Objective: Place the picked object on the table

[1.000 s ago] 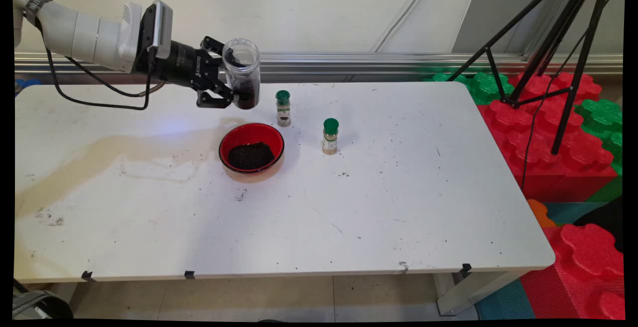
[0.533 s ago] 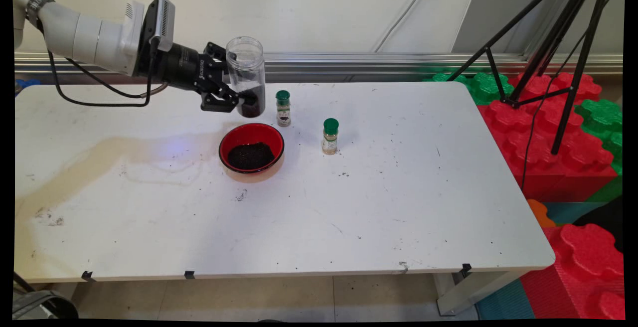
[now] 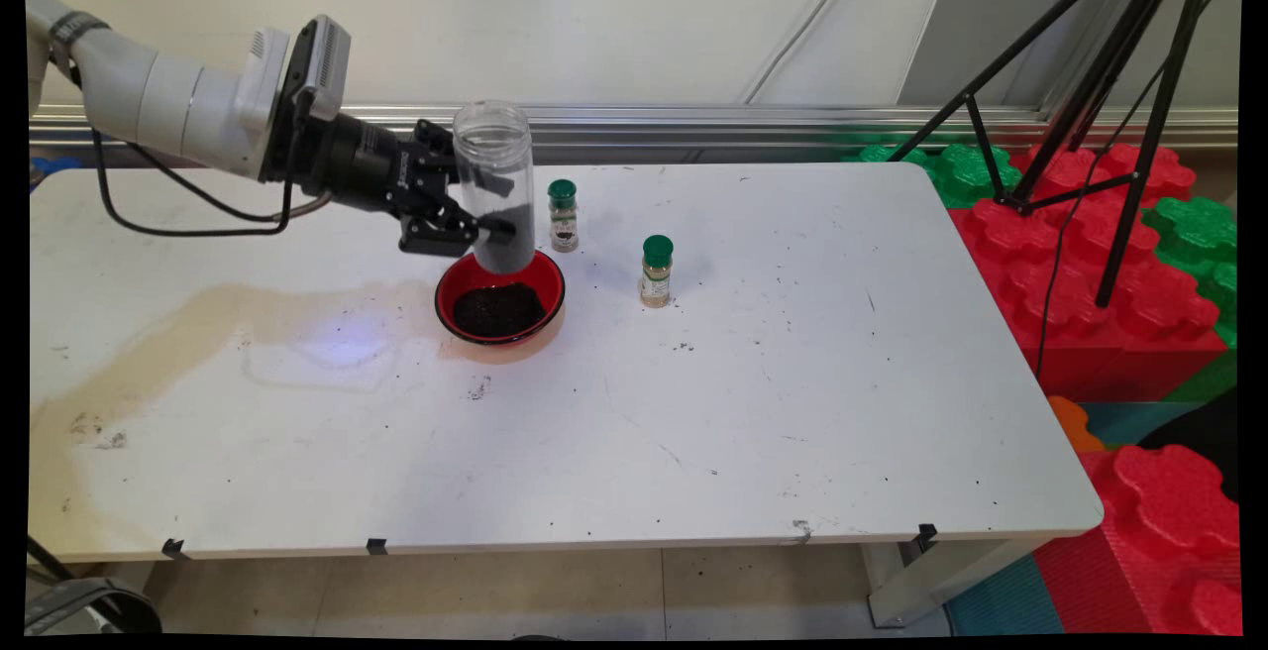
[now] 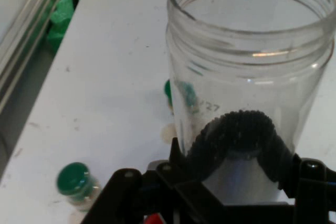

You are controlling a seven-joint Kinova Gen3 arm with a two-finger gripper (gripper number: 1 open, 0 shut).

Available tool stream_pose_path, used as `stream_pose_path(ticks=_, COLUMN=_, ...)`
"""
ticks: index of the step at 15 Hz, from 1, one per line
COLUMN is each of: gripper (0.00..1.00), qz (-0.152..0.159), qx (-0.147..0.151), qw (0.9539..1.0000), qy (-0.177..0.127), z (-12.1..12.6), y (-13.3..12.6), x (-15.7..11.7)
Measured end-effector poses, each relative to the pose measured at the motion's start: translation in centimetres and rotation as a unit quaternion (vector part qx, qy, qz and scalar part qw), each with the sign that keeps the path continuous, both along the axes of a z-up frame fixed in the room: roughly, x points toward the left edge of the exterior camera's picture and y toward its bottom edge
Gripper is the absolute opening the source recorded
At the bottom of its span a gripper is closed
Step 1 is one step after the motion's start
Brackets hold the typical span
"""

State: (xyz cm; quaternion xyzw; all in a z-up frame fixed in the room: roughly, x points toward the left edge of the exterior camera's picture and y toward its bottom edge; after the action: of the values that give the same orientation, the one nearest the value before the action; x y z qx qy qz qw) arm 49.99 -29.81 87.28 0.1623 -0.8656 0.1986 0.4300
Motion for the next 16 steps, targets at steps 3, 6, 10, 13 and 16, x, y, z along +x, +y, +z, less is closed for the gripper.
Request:
stream_pose_path(ticks=3, gripper=0.00, qz=-0.003, qx=0.017, qw=0.9998, qy=0.010, z=-0.4, y=0.9, x=-0.6)
stream_pose_path(ticks=6, gripper=0.00, qz=-0.010, qx=0.036, qw=0.9991, qy=0.020, z=-1.0, y=2.2, x=-1.1)
stream_pose_path(ticks=10, gripper=0.00, qz=-0.017, qx=0.051, qw=0.9982, qy=0.027, z=-1.9, y=3.3, x=-1.5)
stream_pose_path(ticks=13, gripper=0.00, qz=-0.023, qx=0.058, qw=0.9976, qy=0.030, z=-2.6, y=4.0, x=-1.8)
stream_pose_path(ticks=16, gripper=0.00, qz=-0.028, qx=0.065, qw=0.9970, qy=0.033, z=-3.5, y=4.6, x=-2.1)
